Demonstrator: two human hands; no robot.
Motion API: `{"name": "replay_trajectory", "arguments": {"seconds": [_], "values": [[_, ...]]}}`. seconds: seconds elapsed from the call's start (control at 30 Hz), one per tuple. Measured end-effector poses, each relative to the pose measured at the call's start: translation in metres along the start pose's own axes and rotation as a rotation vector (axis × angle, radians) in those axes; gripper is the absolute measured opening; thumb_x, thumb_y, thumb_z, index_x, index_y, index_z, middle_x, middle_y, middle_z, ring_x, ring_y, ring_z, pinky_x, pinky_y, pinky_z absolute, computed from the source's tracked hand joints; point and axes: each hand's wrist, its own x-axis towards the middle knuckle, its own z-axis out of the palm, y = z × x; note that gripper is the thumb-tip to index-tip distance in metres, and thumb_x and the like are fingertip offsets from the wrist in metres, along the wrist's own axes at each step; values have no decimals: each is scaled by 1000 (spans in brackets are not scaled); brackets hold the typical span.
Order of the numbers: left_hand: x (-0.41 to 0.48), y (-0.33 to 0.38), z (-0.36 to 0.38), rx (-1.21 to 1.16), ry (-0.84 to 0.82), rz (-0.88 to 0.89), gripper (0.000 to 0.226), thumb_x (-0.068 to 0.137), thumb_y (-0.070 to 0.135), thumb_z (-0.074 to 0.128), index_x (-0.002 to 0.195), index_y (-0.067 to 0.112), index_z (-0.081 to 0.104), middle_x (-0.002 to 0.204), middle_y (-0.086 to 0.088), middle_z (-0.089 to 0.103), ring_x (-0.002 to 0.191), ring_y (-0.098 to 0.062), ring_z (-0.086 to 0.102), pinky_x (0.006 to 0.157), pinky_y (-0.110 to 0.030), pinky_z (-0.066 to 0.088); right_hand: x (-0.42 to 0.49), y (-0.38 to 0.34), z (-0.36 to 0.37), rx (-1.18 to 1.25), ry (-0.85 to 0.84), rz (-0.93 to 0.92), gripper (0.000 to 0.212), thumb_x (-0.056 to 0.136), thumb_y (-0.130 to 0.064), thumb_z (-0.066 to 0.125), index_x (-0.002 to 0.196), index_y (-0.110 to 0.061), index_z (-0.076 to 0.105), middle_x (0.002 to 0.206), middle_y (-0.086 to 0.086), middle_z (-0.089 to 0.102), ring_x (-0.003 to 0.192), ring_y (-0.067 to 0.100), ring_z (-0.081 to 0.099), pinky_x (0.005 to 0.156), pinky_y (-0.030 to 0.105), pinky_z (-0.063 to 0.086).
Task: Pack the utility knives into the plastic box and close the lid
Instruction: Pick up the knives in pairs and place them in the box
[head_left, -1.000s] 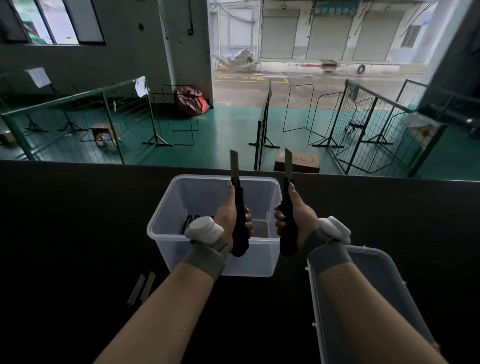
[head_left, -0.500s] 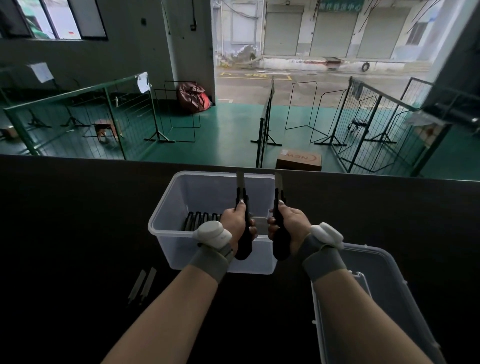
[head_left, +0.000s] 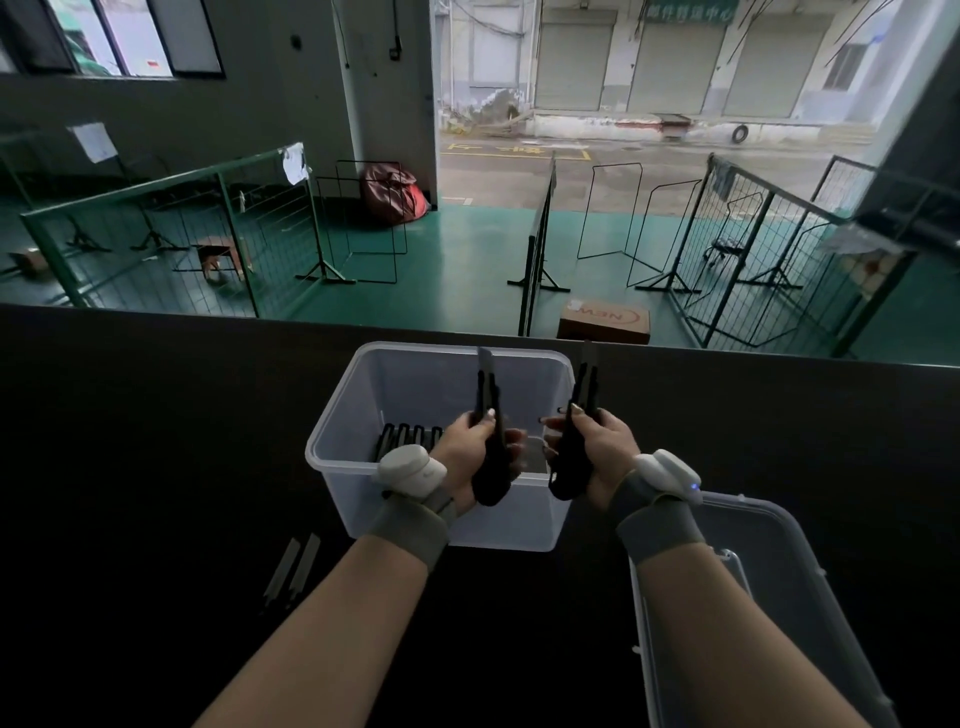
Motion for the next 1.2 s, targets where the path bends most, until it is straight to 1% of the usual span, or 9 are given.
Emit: {"name": "replay_trajectory", "arguments": {"seconds": [0.1,0.17,0.33,0.5,0.6,0.7,0.8,0.93,1.2], "values": [[-3,1,-6,114,-46,-28,22,102,37,27,119,28,39,87,-9,64,71,-24,65,59,-35,52,1,3,-4,5,11,-41,15,101,-16,38,113,-8,44,79,13,60,63,25,57,55,36,49],[-3,1,-7,191,-52,-69,22,101,43,27,118,35,37,83,-6,62,66,-22,63,58,-34,51,4,5,-5,-25,19,-13,16,101,-19,40,110,-7,46,76,13,59,56,23,52,50,33,47],[5,2,-6,94,16,-65,34,101,43,27,105,15,47,65,-3,44,35,-9,44,39,-16,39,10,1,-6,69,-23,136,31,101,-26,37,83,-7,52,68,6,50,44,12,48,44,23,41],[4,4,-6,97,-59,-10,32,102,38,29,99,16,52,77,-7,58,68,-22,61,61,-34,53,3,-7,-8,104,-140,83,24,102,-23,35,97,-7,52,85,11,60,71,25,57,62,38,46],[4,6,-6,155,-80,-26,29,99,46,29,102,28,52,85,-5,64,77,-24,66,69,-42,55,8,-6,-9,103,-113,106,26,101,-31,37,95,-10,52,79,12,53,64,23,52,59,37,44],[10,5,-4,171,-9,-22,32,99,47,29,103,23,51,72,-3,54,53,-14,55,47,-23,46,16,-6,-11,83,-70,100,31,99,-35,39,85,-12,53,66,6,43,51,15,41,52,28,36],[16,2,-1,129,65,-25,46,95,55,34,78,15,50,56,1,42,30,-6,37,37,-9,30,23,-7,-16,25,-80,144,42,95,-46,42,78,-10,54,57,1,41,35,9,39,42,22,32],[19,-1,3,190,81,-28,64,80,73,41,51,16,40,37,4,36,27,-8,32,36,-10,26,29,-9,-19,-81,-58,208,58,85,-63,47,61,-10,52,45,-2,41,31,9,37,43,23,32],[24,5,1,188,120,1,56,92,57,39,60,12,44,37,4,40,26,-7,31,37,-8,24,39,-8,-7,-37,-166,167,45,97,-43,40,72,-7,50,55,1,39,36,10,39,41,22,33]]}}
